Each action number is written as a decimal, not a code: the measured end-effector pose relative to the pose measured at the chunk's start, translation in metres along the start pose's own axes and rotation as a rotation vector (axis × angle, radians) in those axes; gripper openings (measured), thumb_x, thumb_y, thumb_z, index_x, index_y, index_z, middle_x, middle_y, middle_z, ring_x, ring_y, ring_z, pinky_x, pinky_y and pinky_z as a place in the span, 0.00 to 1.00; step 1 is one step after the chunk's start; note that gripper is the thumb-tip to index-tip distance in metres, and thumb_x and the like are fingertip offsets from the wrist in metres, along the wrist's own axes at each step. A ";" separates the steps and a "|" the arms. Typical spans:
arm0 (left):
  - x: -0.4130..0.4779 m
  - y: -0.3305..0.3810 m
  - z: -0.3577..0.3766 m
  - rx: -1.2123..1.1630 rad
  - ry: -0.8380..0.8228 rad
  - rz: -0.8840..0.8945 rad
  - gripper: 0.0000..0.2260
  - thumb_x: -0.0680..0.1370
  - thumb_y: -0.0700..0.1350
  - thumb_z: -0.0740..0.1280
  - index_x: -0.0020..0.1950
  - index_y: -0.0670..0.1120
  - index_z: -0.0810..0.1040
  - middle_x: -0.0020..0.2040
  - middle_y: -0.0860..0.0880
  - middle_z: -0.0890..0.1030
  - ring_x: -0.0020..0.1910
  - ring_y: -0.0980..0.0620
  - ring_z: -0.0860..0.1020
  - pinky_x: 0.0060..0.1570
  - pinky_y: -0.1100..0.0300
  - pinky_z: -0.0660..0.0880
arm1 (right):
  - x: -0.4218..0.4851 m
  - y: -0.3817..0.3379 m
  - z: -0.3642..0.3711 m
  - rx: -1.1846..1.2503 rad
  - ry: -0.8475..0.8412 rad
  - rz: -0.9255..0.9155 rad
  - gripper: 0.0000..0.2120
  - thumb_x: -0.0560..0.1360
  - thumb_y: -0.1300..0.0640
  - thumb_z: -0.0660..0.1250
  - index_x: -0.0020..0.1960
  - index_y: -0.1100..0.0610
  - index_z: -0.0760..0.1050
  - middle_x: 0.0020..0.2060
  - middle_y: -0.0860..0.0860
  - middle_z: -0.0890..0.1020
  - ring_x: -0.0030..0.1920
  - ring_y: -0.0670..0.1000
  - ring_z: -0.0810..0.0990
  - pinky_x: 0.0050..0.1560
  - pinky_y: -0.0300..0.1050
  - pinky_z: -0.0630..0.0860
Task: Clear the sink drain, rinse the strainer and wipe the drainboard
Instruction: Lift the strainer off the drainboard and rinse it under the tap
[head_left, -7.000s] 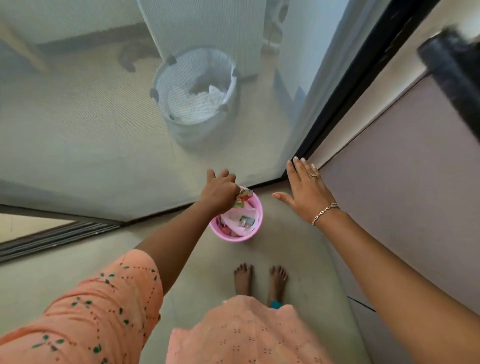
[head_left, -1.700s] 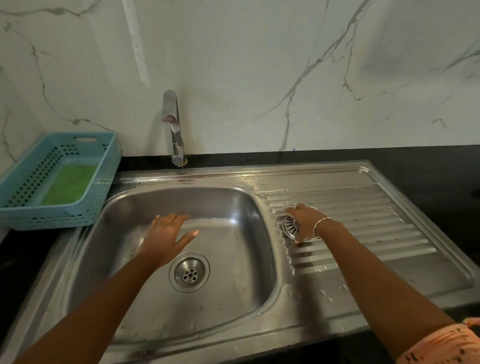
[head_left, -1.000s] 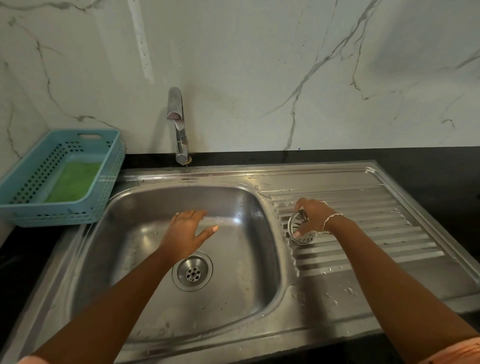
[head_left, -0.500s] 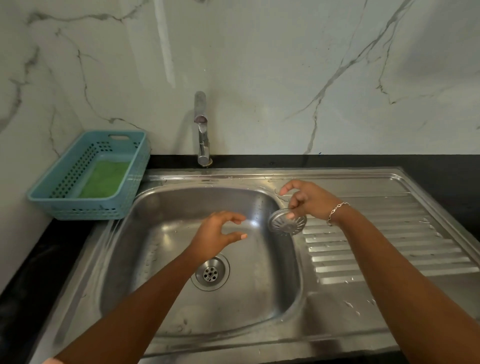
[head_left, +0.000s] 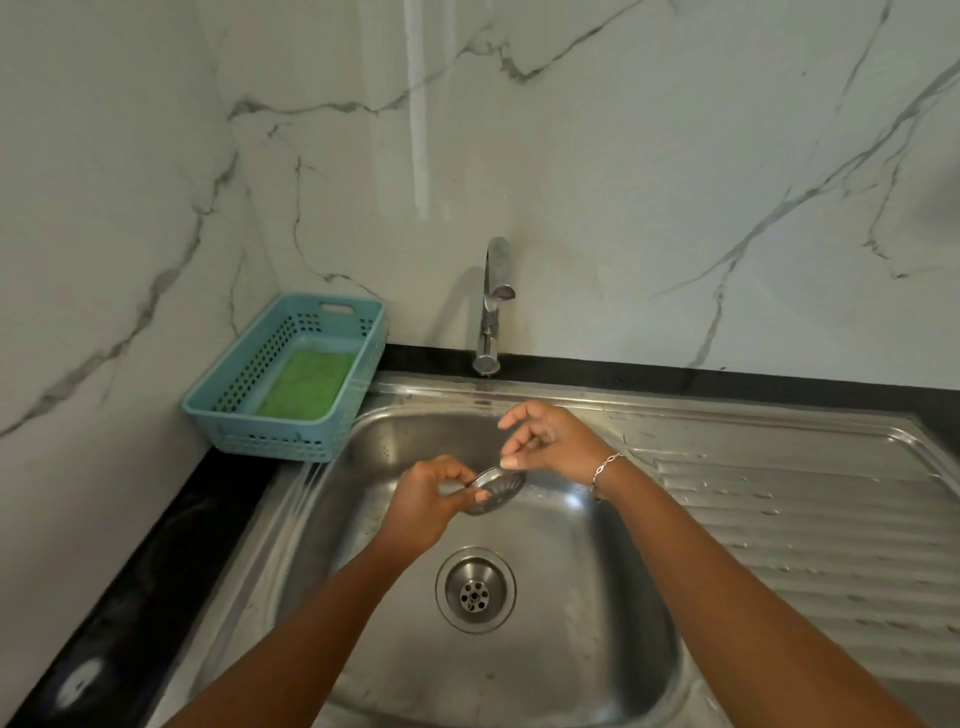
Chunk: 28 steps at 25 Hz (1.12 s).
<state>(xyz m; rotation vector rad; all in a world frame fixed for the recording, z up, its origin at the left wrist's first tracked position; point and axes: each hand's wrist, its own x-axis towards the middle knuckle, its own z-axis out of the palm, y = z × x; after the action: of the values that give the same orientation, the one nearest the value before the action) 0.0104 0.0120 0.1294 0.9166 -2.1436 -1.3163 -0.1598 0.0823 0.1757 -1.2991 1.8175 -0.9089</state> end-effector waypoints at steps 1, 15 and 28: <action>0.001 -0.004 -0.003 0.031 0.005 -0.004 0.03 0.69 0.38 0.72 0.39 0.40 0.80 0.39 0.48 0.78 0.41 0.51 0.76 0.44 0.62 0.70 | 0.009 -0.002 -0.001 0.006 0.064 0.015 0.16 0.69 0.65 0.72 0.55 0.61 0.74 0.42 0.58 0.83 0.39 0.48 0.78 0.47 0.39 0.75; 0.017 -0.038 -0.024 0.142 -0.016 0.008 0.06 0.69 0.38 0.72 0.43 0.38 0.80 0.41 0.50 0.76 0.45 0.52 0.75 0.46 0.64 0.67 | 0.149 -0.018 -0.016 -0.202 0.542 0.169 0.07 0.74 0.60 0.66 0.51 0.58 0.78 0.51 0.59 0.82 0.51 0.60 0.80 0.52 0.49 0.76; 0.008 -0.052 -0.033 0.145 -0.036 -0.001 0.07 0.68 0.38 0.73 0.43 0.37 0.80 0.42 0.49 0.76 0.46 0.50 0.75 0.50 0.57 0.70 | 0.172 -0.015 -0.006 -0.379 0.632 0.169 0.10 0.74 0.67 0.62 0.51 0.64 0.80 0.49 0.63 0.82 0.50 0.62 0.80 0.49 0.47 0.75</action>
<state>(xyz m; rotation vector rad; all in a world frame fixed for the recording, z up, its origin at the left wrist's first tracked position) 0.0429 -0.0298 0.0974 0.9563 -2.2912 -1.1990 -0.1988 -0.0855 0.1664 -1.1171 2.6520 -0.9830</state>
